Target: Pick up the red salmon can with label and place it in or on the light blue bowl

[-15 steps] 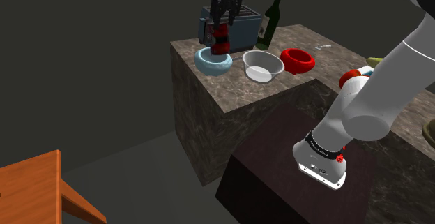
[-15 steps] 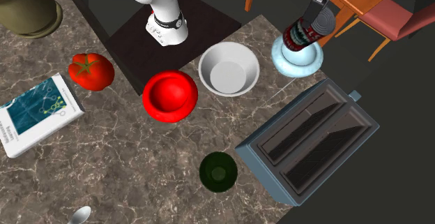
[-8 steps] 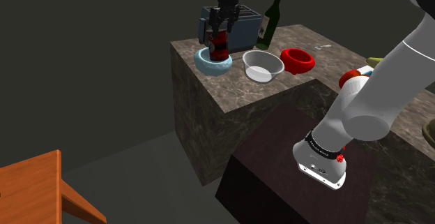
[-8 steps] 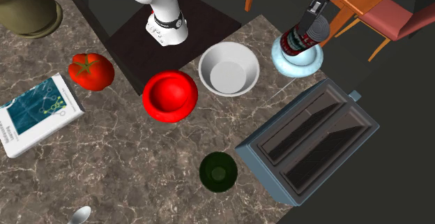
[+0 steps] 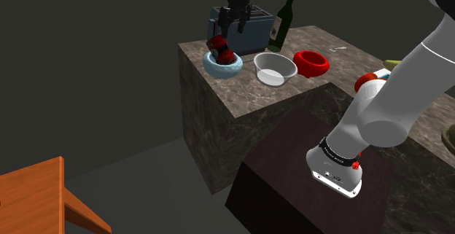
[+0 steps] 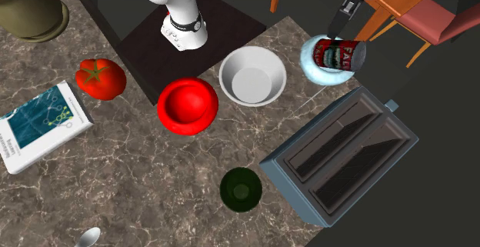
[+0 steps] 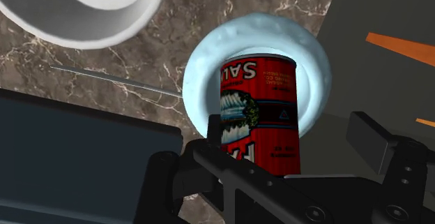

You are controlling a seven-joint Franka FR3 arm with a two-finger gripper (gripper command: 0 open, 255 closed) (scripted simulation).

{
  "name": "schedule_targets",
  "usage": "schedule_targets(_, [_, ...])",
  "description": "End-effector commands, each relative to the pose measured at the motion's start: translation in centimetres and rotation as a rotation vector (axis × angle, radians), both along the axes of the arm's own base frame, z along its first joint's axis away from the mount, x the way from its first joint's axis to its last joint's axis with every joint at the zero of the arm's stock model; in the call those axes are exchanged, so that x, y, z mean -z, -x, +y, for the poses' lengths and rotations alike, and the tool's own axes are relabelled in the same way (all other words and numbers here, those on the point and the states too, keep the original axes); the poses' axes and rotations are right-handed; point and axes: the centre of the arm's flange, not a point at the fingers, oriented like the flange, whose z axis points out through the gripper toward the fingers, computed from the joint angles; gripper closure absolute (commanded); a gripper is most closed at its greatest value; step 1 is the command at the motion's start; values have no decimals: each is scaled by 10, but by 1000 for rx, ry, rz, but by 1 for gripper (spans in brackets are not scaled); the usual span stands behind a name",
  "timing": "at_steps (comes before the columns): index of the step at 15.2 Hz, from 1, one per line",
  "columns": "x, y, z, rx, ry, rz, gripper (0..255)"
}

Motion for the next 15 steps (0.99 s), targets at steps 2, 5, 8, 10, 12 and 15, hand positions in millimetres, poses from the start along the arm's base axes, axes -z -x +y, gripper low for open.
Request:
schedule_targets(2, [0,0,0,0,0,0,0])
schedule_targets(5, [-26,1,0,0,0,0,0])
schedule_targets(8, [-50,1,-1,0,0,0,0])
schedule_targets(10, [-50,1,-1,0,0,0,0])
schedule_targets(12, [-50,1,-1,0,0,0,0])
schedule_targets(15, [-50,1,-1,0,0,0,0])
